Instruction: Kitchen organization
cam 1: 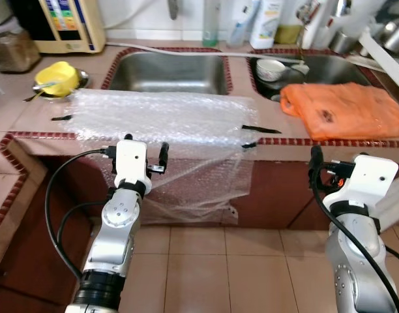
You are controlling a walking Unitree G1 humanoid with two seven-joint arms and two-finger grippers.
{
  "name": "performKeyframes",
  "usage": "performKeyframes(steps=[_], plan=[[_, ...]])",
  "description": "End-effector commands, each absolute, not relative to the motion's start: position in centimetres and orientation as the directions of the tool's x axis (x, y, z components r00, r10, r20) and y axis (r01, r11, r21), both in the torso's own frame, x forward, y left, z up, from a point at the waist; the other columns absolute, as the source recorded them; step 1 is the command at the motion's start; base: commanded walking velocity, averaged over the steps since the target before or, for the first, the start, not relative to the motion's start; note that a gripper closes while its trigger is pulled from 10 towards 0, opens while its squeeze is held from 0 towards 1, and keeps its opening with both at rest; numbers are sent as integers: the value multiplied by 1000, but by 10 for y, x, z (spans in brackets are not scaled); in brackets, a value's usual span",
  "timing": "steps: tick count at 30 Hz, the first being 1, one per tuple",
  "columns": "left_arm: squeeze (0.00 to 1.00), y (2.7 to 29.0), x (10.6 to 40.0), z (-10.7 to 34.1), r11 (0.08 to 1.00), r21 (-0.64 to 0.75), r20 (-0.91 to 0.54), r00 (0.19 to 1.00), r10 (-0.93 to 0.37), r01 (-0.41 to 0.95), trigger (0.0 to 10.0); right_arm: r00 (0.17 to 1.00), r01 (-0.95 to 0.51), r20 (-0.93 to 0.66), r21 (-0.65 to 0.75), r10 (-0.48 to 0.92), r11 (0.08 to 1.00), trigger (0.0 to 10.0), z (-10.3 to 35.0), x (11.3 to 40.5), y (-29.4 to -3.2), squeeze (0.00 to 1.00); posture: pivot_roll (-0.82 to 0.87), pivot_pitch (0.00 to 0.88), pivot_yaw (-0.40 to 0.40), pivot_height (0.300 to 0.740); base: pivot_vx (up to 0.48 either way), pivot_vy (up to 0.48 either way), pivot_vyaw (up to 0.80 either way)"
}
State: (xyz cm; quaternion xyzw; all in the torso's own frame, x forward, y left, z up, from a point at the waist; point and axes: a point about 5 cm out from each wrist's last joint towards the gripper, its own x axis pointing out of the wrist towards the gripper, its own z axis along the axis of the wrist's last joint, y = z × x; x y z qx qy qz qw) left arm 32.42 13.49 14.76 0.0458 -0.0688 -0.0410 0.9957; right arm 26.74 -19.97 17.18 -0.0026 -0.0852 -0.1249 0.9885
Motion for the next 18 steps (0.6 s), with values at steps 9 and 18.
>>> performKeyframes(steps=[9,18], plan=[[0,150,316,158,996,95,186,982,-19,1,10000,963,203,190,-30,-194,979,10000,181,266,-197,0,-65,160,-31,740,0,0,-525],[0,150,316,180,996,84,279,960,-2,-22,10000,933,219,318,-127,-170,967,10000,209,266,-197,0,-68,156,-36,740,0,0,0]])
